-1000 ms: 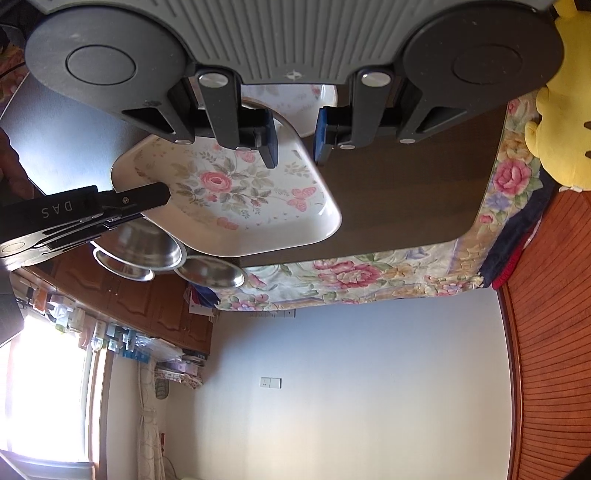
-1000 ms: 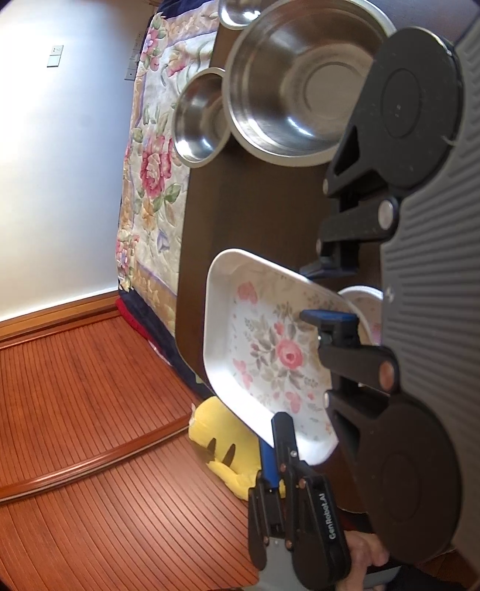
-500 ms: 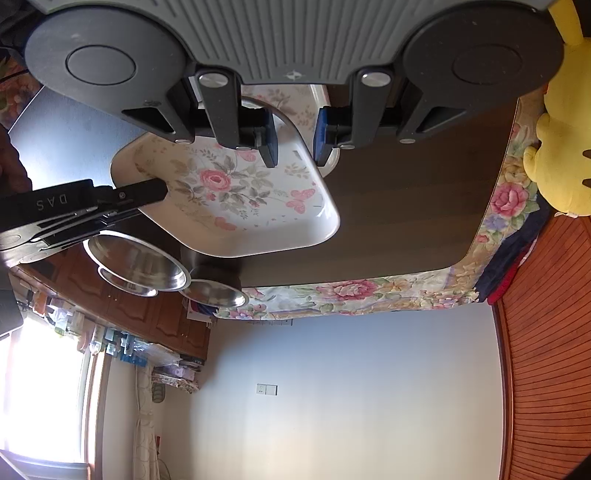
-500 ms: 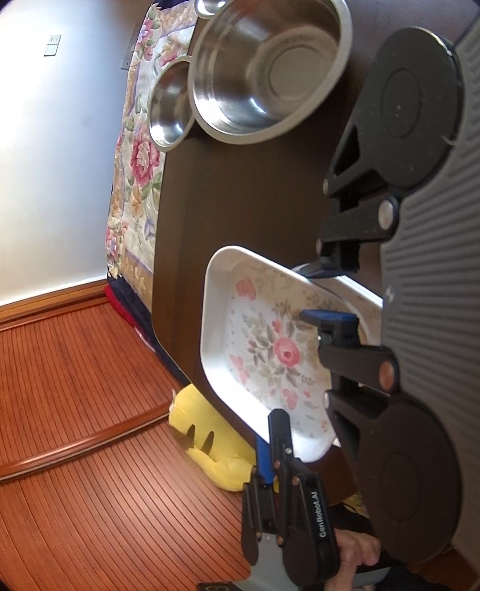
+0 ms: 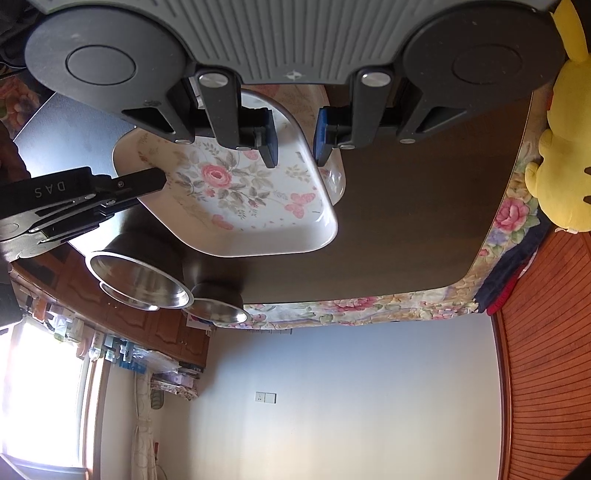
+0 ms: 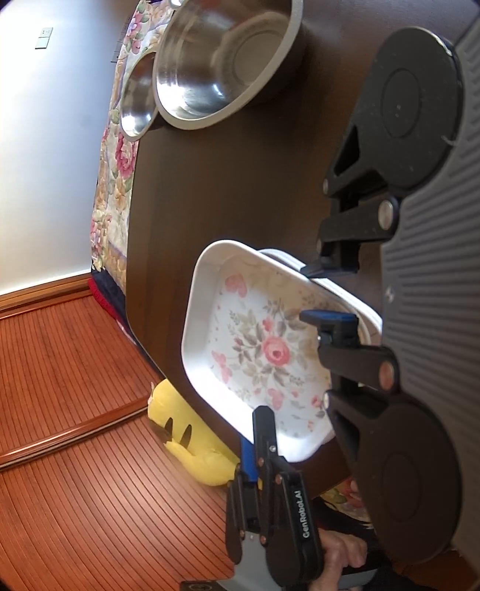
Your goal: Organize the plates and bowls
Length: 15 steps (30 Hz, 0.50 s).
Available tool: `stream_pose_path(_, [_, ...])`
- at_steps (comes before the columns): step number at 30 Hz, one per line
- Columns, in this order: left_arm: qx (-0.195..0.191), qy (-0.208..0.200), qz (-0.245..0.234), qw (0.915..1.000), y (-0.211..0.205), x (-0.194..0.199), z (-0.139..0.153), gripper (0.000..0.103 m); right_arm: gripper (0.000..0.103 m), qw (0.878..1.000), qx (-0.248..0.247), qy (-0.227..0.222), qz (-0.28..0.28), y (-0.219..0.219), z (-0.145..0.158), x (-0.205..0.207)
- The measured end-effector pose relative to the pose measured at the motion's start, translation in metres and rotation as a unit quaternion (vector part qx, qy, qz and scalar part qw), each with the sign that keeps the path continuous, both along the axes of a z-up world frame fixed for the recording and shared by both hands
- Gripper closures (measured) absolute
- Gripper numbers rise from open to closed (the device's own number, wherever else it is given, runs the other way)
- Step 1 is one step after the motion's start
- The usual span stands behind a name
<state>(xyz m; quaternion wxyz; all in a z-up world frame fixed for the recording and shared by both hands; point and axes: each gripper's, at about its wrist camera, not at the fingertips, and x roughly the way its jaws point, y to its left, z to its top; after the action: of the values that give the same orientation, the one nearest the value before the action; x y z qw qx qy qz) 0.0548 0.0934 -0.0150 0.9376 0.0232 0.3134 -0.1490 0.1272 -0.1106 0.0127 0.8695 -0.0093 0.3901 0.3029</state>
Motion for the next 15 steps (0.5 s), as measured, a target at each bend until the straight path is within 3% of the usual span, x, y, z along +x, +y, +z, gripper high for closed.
stream_pose_path(15, [0.004, 0.009, 0.005, 0.9999, 0.0018, 0.0016, -0.0056, 0.082, 0.083, 1.000, -0.016, -0.002, 0.011, 0.0072, -0.0013, -0.0014])
